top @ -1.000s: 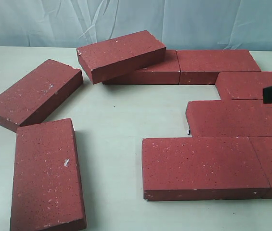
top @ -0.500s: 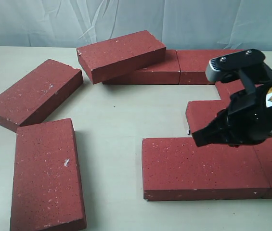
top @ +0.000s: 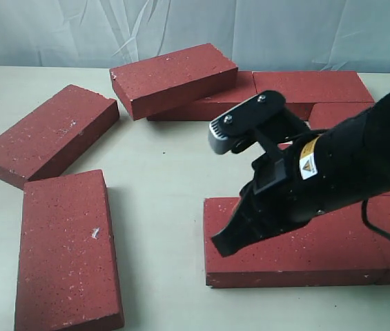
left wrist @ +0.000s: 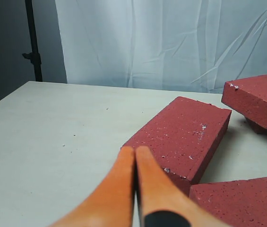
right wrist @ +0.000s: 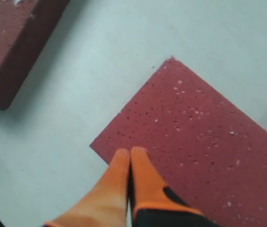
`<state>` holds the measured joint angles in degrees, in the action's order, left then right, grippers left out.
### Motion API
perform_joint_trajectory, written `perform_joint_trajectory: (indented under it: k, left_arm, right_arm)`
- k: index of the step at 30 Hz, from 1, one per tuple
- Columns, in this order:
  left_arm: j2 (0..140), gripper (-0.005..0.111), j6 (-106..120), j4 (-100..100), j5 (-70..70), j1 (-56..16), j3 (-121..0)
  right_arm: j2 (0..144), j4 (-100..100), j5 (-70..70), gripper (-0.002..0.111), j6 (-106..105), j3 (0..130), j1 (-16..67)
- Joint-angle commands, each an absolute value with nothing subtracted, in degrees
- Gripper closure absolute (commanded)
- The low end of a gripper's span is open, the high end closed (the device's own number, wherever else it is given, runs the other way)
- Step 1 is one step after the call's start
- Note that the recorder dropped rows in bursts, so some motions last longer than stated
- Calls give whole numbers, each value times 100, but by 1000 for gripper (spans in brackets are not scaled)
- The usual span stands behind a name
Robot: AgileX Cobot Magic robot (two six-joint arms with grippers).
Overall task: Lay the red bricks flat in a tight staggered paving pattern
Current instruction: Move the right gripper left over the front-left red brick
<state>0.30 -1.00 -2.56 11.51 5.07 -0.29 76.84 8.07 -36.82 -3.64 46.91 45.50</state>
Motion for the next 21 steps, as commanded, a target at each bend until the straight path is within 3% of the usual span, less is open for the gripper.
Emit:
perform_joint_trajectory:
  k: [1,11,21]
  left_arm:
    - [0,107,-110,-223,1090,515,0]
    - [0,107,-110,-223,1090,515,0]
    - [0,107,-110,-223,1090,515,0]
  right_arm:
    - [7849,814,-3491,109,-438,4727,4938]
    - [8143,835,-3581,109,-447,4929,5550]
    - [8805,829,-3698,109,-458,5725,5549]
